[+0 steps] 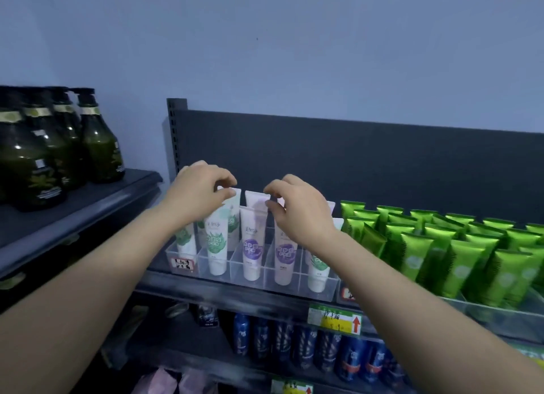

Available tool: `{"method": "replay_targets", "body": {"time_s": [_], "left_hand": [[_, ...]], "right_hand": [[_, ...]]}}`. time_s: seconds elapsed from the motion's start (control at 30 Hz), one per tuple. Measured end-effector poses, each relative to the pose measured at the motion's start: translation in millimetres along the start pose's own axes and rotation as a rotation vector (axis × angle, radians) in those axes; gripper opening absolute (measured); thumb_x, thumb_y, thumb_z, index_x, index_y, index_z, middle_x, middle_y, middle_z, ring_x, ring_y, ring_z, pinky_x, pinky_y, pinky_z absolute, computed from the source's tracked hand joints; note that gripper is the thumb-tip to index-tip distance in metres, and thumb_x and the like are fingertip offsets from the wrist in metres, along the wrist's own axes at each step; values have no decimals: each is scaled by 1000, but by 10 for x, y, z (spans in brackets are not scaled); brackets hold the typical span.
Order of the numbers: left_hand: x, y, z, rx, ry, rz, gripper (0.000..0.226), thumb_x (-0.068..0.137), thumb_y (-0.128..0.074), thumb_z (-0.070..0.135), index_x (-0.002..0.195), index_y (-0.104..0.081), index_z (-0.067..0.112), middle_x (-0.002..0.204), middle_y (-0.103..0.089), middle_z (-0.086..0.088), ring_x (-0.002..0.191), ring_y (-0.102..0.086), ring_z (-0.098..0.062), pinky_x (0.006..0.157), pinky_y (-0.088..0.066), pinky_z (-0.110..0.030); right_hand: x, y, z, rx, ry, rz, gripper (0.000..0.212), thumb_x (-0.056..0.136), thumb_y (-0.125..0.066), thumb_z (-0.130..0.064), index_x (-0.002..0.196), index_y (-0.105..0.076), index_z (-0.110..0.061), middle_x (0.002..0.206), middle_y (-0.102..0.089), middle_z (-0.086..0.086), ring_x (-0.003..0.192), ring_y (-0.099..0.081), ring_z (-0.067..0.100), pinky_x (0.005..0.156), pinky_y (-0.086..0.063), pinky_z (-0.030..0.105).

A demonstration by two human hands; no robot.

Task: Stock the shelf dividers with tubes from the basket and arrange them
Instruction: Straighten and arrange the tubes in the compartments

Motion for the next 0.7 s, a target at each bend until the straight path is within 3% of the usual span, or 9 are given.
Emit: {"method": "replay_targets", "body": {"time_s": [0.2,0.4,0.57,0.7], "left_hand": [[-120,177,-477,151,106,-38,20,90,-60,31,107,-68,25,101,-68,3,100,-53,-21,87,-43,-39],[-143,114,-885,181,161,-225,29,94,-55,31,122,-61,30,117,-60,4,115,-50,-19,99,-38,-42],[-143,20,-1095,-83,166,-371,20,89,-64,22,107,-68,29,105,-67,12,91,-58,-3,85,-47,-28],[-121,-32,-1197,-219,187,-388,18,82,-71,10,89,-70,27,80,-66,18,67,-57,8,65,-41,-14]], "right_hand": [[367,-312,-271,29,111,-59,20,92,-56,-24,109,-64,-20,101,-59,-2,95,-55,20,71,-46,32],[782,-604,-487,-12,138,-99,19,91,-56,-26,104,-68,-18,100,-62,1,100,-53,22,76,-49,36],[1118,-971,-528,-22,51,-267,24,91,-58,-35,111,-67,-26,109,-64,-1,112,-47,17,80,-51,37],[1249,-1230,-485,-6,-47,-384,31,88,-61,-40,116,-64,-28,114,-65,-3,118,-46,15,85,-49,36]]}}
Point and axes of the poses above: each hand's wrist, its own x-axis towards the middle knuckle, its own y-axis out of the back of the hand, z = x × y, the point moved 6 cm from there along x, towards the middle knuckle
